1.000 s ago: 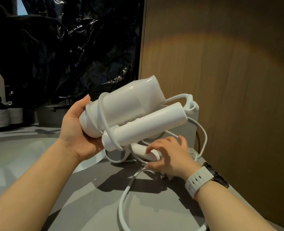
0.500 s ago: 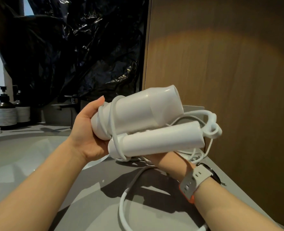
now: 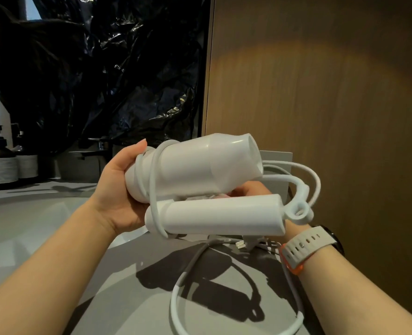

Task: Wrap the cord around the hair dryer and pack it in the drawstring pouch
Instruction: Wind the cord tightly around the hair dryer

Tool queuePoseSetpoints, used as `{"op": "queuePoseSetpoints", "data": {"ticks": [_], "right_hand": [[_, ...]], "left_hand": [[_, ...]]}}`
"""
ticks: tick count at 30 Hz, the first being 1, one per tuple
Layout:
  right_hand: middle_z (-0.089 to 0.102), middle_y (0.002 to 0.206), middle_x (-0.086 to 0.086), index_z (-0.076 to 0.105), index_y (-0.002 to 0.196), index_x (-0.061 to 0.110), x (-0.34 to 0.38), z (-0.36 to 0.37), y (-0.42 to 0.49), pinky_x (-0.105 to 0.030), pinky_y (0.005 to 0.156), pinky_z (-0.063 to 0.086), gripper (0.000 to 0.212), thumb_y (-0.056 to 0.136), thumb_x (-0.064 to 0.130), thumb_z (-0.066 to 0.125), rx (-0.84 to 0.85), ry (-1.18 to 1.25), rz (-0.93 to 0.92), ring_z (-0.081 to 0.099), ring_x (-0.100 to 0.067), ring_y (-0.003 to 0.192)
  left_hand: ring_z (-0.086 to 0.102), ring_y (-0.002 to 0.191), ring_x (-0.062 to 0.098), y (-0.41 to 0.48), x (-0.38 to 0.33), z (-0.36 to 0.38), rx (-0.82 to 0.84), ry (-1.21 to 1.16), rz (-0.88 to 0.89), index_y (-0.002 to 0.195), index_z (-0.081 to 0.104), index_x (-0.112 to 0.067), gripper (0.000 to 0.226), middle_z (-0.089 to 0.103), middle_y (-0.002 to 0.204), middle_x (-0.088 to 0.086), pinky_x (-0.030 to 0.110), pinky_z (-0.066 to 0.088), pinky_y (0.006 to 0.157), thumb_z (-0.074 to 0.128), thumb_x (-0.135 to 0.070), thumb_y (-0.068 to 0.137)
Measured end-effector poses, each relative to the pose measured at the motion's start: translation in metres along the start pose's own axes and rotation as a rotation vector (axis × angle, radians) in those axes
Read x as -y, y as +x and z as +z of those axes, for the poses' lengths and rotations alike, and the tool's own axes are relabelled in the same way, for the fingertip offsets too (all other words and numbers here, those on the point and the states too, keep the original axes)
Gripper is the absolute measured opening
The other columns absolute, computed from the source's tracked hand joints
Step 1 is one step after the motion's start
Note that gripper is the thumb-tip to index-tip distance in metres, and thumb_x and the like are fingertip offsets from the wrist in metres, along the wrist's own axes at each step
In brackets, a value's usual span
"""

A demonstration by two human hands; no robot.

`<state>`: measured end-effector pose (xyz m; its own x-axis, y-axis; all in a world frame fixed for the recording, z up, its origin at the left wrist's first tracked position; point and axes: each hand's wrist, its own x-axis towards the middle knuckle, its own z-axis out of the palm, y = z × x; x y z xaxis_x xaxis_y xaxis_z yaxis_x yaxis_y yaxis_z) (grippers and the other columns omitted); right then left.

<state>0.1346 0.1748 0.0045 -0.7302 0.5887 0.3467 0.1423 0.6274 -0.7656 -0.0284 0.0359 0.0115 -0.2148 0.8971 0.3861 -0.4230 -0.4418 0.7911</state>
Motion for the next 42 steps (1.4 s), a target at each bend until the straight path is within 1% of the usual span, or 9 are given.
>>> {"op": "queuePoseSetpoints", "data": {"ticks": [4,6,11,17,21,26,31,34,42], "right_hand": [[0.05,0.047,0.003,0.049,0.056,0.012,0.013,-0.007,-0.013,-0.016,0.051,0.042,0.035,0.088,0.0,0.055,0.015,-0.063,0.057,0.047,-0.003,0.044],[0.042,0.036,0.008,0.045,0.052,0.012,0.009,-0.009,-0.012,-0.008,0.038,0.032,0.04,0.086,-0.007,0.051,-0.061,-0.13,0.111,0.038,-0.002,0.031],[0.06,0.064,-0.005,0.068,0.079,-0.004,0.011,-0.012,-0.016,-0.012,0.046,0.038,0.014,0.085,0.007,0.061,-0.129,-0.1,0.066,0.047,-0.006,0.053],[0.053,0.043,0.012,0.065,0.061,0.013,0.019,-0.017,-0.018,-0.011,0.042,0.036,0.023,0.083,0.021,0.068,-0.204,-0.009,0.029,0.045,0.003,0.04],[0.047,0.04,0.009,0.068,0.066,0.009,0.027,-0.019,-0.018,-0.014,0.04,0.032,0.024,0.084,0.024,0.066,-0.344,0.024,0.02,0.039,-0.001,0.036],[0.061,0.056,0.014,0.068,0.064,0.021,0.034,-0.011,-0.021,-0.022,0.054,0.037,0.024,0.086,0.028,0.062,-0.427,-0.123,-0.072,0.053,-0.006,0.063],[0.069,0.084,0.006,0.073,0.086,0.022,0.031,0.002,-0.02,-0.033,0.073,0.05,0.018,0.087,0.03,0.057,-0.382,-0.316,-0.108,0.059,-0.016,0.087],[0.069,0.086,0.007,0.071,0.091,0.026,0.029,0.014,-0.021,-0.041,0.078,0.051,0.015,0.087,0.029,0.057,-0.32,-0.377,-0.141,0.059,-0.016,0.089],[0.07,0.079,0.007,0.073,0.087,0.028,0.026,0.011,-0.025,-0.038,0.076,0.051,0.02,0.089,0.033,0.054,-0.28,-0.281,-0.168,0.061,-0.011,0.081]], "left_hand": [[0.064,0.057,0.022,-0.001,-0.002,-0.003,0.011,0.099,-0.051,0.072,0.074,-0.018,0.03,0.067,0.069,0.004,0.034,0.055,0.053,0.071,-0.041,0.053],[0.064,0.064,0.024,0.001,-0.002,-0.007,0.037,0.167,-0.1,0.081,0.071,-0.018,0.053,0.066,0.077,0.007,0.041,0.055,0.061,0.085,-0.038,0.034],[0.064,0.074,0.026,0.001,-0.001,-0.008,0.125,0.384,-0.148,0.088,0.068,-0.019,0.066,0.065,0.09,0.01,0.044,0.055,0.063,0.087,-0.04,0.028],[0.062,0.069,0.021,0.001,0.0,-0.001,0.117,0.475,-0.078,0.082,0.068,-0.026,0.04,0.063,0.084,0.005,0.037,0.05,0.059,0.07,-0.032,0.042],[0.061,0.069,0.018,0.003,0.008,0.005,0.044,0.553,0.004,0.086,0.065,-0.029,0.049,0.06,0.085,0.002,0.033,0.049,0.052,0.07,-0.034,0.038],[0.063,0.068,0.013,0.007,0.015,0.007,-0.028,0.569,0.058,0.089,0.063,-0.032,0.054,0.058,0.089,0.0,0.029,0.053,0.053,0.073,-0.034,0.035],[0.06,0.079,0.019,0.007,0.018,0.002,-0.042,0.648,0.007,0.098,0.057,-0.03,0.06,0.056,0.098,0.002,0.029,0.054,0.054,0.079,-0.028,0.042],[0.06,0.082,0.022,0.007,0.022,-0.001,-0.04,0.744,-0.024,0.101,0.054,-0.029,0.058,0.056,0.1,0.003,0.034,0.056,0.059,0.079,-0.028,0.049],[0.062,0.089,0.026,0.004,0.024,-0.002,-0.041,0.794,-0.077,0.101,0.057,-0.045,0.063,0.055,0.109,0.003,0.034,0.056,0.061,0.083,-0.036,0.045]]}}
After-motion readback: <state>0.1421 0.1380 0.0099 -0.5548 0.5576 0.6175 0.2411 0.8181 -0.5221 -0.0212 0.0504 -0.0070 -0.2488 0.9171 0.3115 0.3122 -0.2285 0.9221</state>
